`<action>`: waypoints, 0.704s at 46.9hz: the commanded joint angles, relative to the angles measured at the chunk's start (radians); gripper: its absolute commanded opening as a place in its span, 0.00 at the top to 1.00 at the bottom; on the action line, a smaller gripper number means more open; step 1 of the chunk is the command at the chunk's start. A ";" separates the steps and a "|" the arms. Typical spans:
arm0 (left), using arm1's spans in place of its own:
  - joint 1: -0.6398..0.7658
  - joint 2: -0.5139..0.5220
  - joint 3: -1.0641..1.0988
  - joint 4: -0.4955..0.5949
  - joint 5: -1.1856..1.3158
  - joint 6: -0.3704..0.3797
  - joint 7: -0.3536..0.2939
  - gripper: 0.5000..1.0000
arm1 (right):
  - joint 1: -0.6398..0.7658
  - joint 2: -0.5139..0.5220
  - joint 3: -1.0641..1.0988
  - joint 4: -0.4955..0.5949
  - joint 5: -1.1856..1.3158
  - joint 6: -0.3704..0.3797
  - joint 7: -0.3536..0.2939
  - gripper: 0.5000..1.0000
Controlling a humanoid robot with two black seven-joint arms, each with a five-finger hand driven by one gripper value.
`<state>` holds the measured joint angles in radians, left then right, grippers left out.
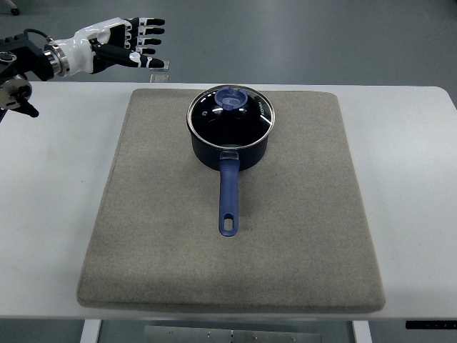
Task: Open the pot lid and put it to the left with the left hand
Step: 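Raise the left hand and move it toward the saucepan lid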
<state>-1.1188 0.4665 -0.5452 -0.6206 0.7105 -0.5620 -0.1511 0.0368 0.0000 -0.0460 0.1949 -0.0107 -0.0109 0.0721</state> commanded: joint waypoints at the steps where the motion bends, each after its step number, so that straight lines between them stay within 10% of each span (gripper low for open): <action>1: -0.018 0.014 0.001 -0.044 0.111 0.002 -0.004 0.02 | 0.000 0.000 0.000 0.000 0.000 0.000 0.000 0.17; 33: -0.147 0.003 0.050 -0.265 0.632 0.001 -0.004 0.03 | 0.000 0.000 0.000 0.000 0.000 0.000 0.000 0.17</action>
<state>-1.2504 0.4720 -0.4958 -0.8790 1.3263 -0.5615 -0.1551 0.0368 0.0000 -0.0460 0.1948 -0.0107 -0.0108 0.0721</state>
